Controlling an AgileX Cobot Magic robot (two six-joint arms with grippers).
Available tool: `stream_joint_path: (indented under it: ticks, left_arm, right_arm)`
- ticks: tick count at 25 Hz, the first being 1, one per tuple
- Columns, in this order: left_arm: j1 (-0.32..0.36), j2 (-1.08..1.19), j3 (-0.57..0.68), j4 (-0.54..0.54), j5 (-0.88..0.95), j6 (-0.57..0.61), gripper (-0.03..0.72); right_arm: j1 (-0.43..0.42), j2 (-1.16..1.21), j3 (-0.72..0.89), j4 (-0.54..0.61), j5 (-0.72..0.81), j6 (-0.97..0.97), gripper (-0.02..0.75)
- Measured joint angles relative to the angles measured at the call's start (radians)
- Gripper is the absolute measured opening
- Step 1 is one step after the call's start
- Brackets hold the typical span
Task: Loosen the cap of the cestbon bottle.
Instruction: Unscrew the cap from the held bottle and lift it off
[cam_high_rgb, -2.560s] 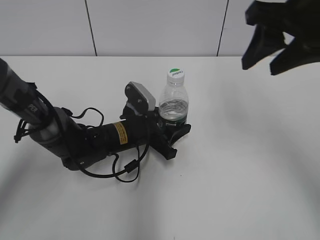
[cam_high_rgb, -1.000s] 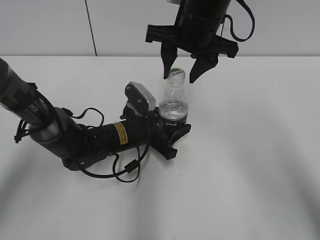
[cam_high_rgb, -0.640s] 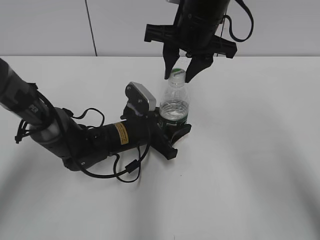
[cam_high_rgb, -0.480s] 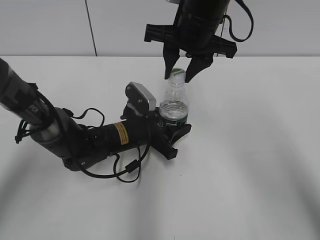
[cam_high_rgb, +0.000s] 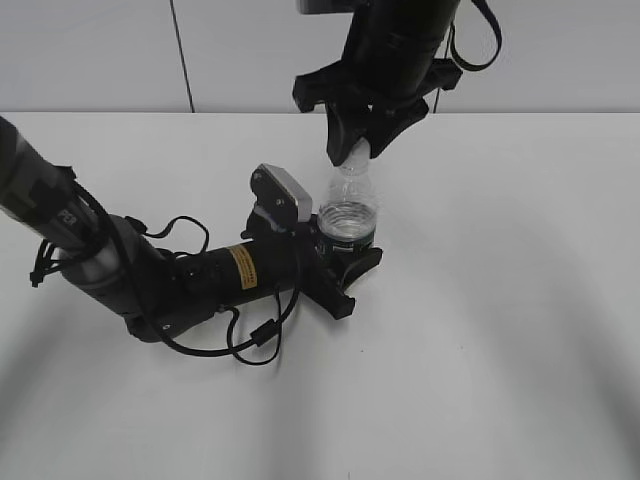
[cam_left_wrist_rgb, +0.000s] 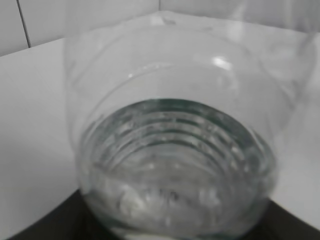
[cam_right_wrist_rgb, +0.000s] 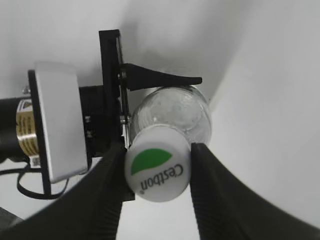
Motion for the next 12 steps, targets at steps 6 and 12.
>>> stream_joint_path:
  ticks: [6, 12]
  left_arm:
    - [0.0, 0.0, 0.0, 0.012, 0.0, 0.0, 0.384]
    - [0.0, 0.0, 0.0, 0.022, 0.0, 0.0, 0.384]
  right_arm:
    - [0.0, 0.0, 0.0, 0.004, -0.001, -0.341, 0.309]
    - [0.0, -0.001, 0.0, 0.006, 0.0, -0.653, 0.309]
